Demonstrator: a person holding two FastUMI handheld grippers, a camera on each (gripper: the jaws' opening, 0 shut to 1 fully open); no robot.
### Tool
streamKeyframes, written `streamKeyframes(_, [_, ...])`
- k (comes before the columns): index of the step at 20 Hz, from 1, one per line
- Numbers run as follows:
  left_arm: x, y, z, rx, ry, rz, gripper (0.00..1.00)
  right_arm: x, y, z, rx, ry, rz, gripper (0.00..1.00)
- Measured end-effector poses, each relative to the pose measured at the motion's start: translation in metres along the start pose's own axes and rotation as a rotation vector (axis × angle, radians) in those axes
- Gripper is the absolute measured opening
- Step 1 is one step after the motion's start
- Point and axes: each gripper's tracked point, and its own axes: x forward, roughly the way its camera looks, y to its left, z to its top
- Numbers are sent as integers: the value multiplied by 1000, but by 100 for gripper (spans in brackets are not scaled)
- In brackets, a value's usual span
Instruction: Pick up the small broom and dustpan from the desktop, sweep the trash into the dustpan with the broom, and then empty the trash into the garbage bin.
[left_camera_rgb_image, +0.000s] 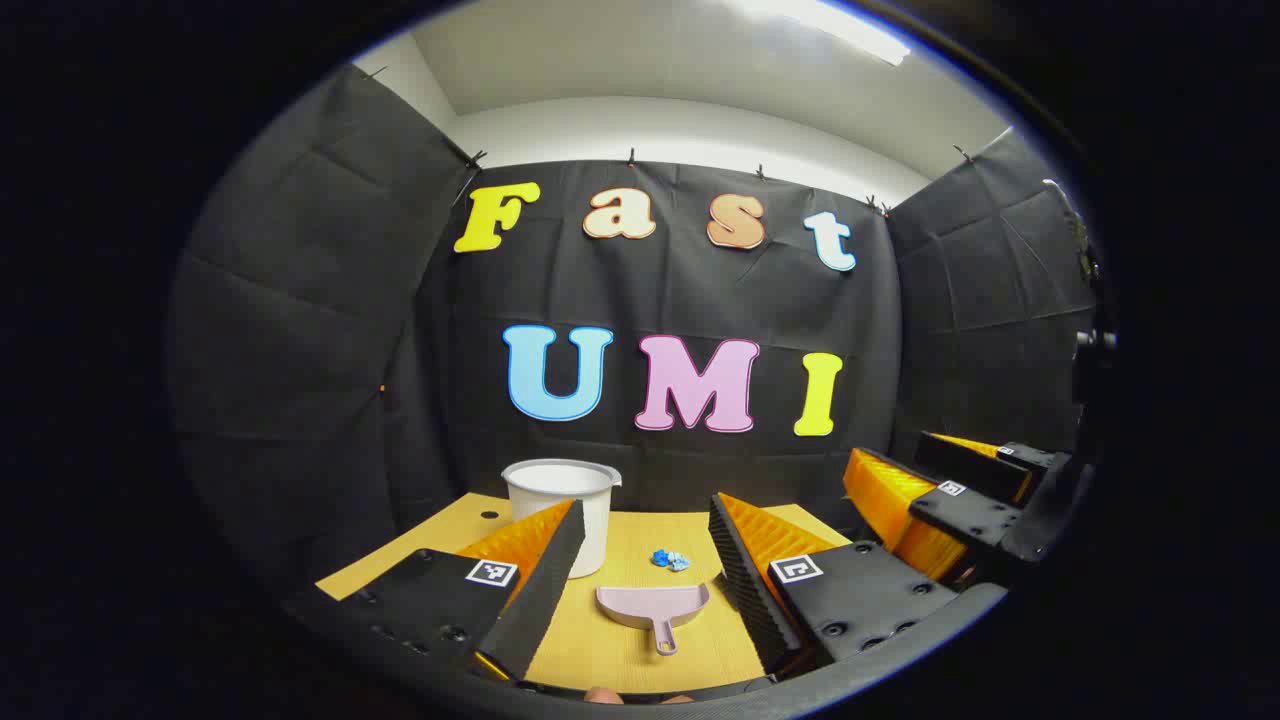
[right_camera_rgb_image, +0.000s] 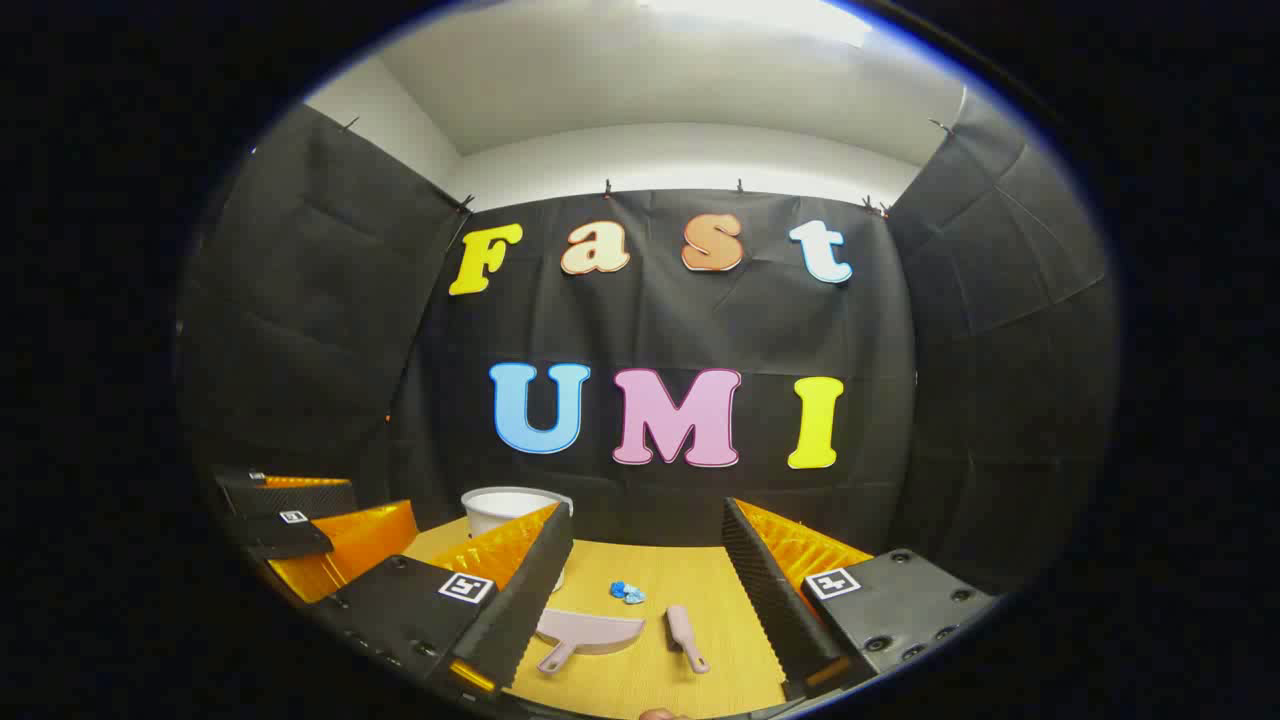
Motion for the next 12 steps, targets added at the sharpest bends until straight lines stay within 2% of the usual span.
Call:
streamKeyframes(8, [9, 5, -8, -19, 23, -3, 75, 6, -8, -10, -20, 44, -15, 97])
streamKeyframes(9, [11, 5, -9, -22, 24, -7, 72, 6, -8, -12, -29, 45, -10, 97])
streamKeyframes(12, [13, 2, -17, -64, 50, -20, 75, 2, -3, -16, -36, 41, 19, 97])
